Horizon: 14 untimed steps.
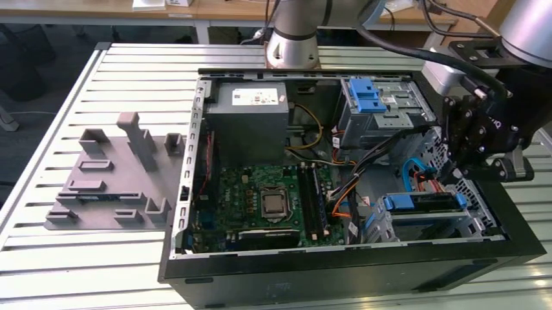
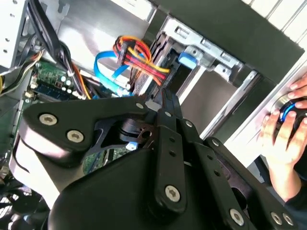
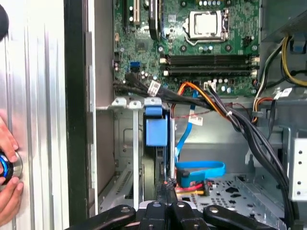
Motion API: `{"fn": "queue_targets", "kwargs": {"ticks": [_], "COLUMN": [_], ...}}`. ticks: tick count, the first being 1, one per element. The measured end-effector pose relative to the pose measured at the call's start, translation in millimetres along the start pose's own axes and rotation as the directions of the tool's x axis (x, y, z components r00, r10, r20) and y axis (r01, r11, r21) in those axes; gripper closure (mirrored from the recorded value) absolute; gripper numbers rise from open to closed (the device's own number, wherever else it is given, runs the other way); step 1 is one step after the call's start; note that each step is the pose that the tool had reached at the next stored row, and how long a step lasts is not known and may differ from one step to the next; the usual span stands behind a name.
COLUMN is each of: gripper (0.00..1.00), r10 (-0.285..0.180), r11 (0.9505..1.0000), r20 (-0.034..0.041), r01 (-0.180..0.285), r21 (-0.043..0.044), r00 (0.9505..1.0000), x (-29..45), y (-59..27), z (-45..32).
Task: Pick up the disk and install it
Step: 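Insert the second disk wire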
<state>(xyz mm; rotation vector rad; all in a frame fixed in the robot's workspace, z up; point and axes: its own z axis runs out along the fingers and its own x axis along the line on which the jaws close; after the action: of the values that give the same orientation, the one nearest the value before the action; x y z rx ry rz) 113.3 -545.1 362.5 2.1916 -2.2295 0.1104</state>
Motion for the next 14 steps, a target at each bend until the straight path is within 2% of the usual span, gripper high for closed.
{"fn": "queue_targets", "kwargs": {"ticks": [4, 8, 14], "gripper": [0.89, 0.89, 0.89], "r10": [0.000, 0.000, 0.000], "r11": [1.0000, 1.0000, 1.0000], "r20": [0.0029, 0.0035, 0.0032], "r01": [0.000, 0.000, 0.000], "r21": [-0.0030, -0.0063, -0.0072], "r00": [1.0000, 1.0000, 1.0000], "x": [0.2, -1.8, -6.7], "y": [7.7, 9.2, 10.6], "z": [-1.6, -5.7, -7.2]}}
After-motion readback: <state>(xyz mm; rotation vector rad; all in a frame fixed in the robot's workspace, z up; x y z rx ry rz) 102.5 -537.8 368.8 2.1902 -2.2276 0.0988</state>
